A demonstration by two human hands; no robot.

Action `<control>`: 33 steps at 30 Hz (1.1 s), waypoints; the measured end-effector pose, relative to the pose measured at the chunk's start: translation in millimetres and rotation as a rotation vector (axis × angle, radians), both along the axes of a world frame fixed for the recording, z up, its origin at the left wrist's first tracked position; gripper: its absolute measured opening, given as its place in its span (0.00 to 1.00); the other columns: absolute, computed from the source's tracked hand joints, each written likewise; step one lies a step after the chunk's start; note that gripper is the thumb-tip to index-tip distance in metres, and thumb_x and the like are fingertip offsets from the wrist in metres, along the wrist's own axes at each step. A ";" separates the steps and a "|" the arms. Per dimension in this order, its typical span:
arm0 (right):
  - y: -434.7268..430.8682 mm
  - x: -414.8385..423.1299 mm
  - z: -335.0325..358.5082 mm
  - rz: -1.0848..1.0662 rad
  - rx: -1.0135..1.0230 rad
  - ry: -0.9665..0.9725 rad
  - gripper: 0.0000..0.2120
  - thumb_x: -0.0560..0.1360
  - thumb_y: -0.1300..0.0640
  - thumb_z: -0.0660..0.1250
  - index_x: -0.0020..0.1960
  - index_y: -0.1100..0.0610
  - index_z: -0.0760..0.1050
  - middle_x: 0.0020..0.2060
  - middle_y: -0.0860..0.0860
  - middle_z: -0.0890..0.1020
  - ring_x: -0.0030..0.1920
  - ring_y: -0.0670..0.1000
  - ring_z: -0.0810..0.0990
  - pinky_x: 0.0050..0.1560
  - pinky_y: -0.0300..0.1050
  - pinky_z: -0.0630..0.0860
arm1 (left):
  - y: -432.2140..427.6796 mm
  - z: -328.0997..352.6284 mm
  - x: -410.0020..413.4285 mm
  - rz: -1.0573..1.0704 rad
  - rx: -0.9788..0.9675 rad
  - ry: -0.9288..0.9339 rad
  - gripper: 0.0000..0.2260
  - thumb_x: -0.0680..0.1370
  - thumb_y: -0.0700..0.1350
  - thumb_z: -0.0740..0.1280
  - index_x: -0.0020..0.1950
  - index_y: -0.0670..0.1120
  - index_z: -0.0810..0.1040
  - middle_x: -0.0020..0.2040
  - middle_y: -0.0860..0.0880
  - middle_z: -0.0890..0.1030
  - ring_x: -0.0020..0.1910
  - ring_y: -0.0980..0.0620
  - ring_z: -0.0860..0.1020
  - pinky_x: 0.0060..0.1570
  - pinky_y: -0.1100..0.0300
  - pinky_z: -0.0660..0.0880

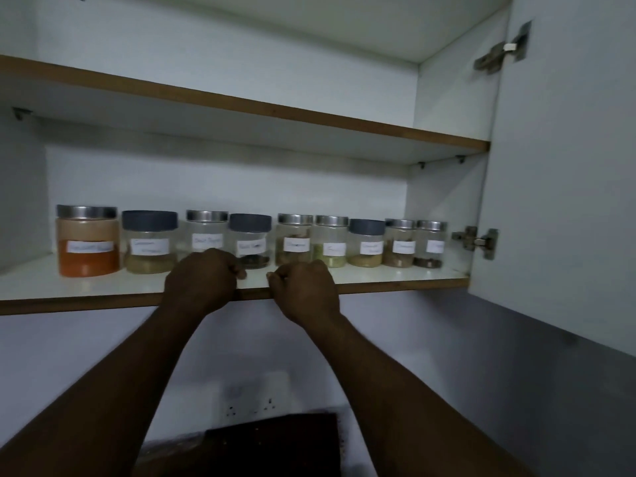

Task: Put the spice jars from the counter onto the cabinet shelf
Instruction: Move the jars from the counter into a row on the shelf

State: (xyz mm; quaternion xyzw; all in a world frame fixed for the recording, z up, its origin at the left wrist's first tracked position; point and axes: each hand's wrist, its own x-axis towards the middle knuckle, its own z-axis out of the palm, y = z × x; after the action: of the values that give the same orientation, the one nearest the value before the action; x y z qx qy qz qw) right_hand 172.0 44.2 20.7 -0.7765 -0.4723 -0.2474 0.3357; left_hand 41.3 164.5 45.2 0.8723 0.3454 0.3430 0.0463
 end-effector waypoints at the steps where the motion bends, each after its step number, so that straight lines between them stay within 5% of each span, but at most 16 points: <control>1: -12.1 18.0 -0.6 -0.012 0.002 0.020 0.17 0.81 0.44 0.62 0.54 0.51 0.87 0.48 0.56 0.86 0.56 0.58 0.78 0.51 0.48 0.77 | -9.1 0.9 17.7 -0.026 0.007 0.015 0.14 0.73 0.40 0.71 0.50 0.59 0.86 0.57 0.51 0.84 0.53 0.47 0.81 0.51 0.56 0.78; 13: -133.4 191.1 4.3 -0.134 0.072 0.174 0.11 0.77 0.50 0.69 0.46 0.54 0.87 0.42 0.52 0.87 0.44 0.52 0.84 0.44 0.42 0.77 | -119.2 7.3 219.1 -0.313 0.015 0.029 0.12 0.77 0.41 0.68 0.49 0.57 0.87 0.58 0.54 0.83 0.57 0.50 0.80 0.57 0.55 0.78; 17: -157.5 236.5 7.6 -0.221 0.118 0.225 0.08 0.75 0.50 0.72 0.48 0.55 0.83 0.44 0.53 0.85 0.47 0.53 0.83 0.42 0.41 0.73 | -142.7 10.9 272.4 -0.341 0.022 0.071 0.06 0.77 0.47 0.70 0.50 0.51 0.86 0.53 0.51 0.84 0.51 0.51 0.80 0.50 0.57 0.76; 22: -161.3 266.7 13.4 -0.254 0.052 0.122 0.32 0.73 0.50 0.76 0.72 0.60 0.68 0.66 0.59 0.74 0.61 0.59 0.77 0.54 0.48 0.76 | -157.9 9.8 318.5 -0.300 0.053 0.071 0.08 0.77 0.45 0.68 0.54 0.48 0.83 0.51 0.47 0.84 0.50 0.46 0.80 0.45 0.56 0.75; 26: -152.6 280.2 21.3 -0.249 -0.015 0.039 0.45 0.73 0.58 0.76 0.81 0.60 0.53 0.75 0.61 0.66 0.67 0.60 0.75 0.60 0.49 0.75 | -165.3 6.3 340.7 -0.252 0.137 0.020 0.13 0.77 0.46 0.69 0.59 0.44 0.74 0.52 0.43 0.81 0.51 0.42 0.80 0.47 0.50 0.77; 33: -135.0 294.4 32.1 -0.282 -0.082 -0.031 0.48 0.77 0.47 0.72 0.84 0.54 0.44 0.80 0.63 0.52 0.66 0.61 0.75 0.60 0.52 0.75 | -167.2 5.2 352.0 -0.167 0.136 -0.031 0.17 0.80 0.46 0.66 0.65 0.42 0.68 0.55 0.41 0.80 0.51 0.42 0.81 0.48 0.48 0.79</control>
State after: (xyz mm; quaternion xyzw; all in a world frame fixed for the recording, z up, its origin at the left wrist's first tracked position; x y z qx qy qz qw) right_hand 466.4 -90.8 52.9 -0.8444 -0.3732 -0.2845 0.2584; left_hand 393.3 -2.7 50.4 0.8938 0.2467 0.3738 0.0208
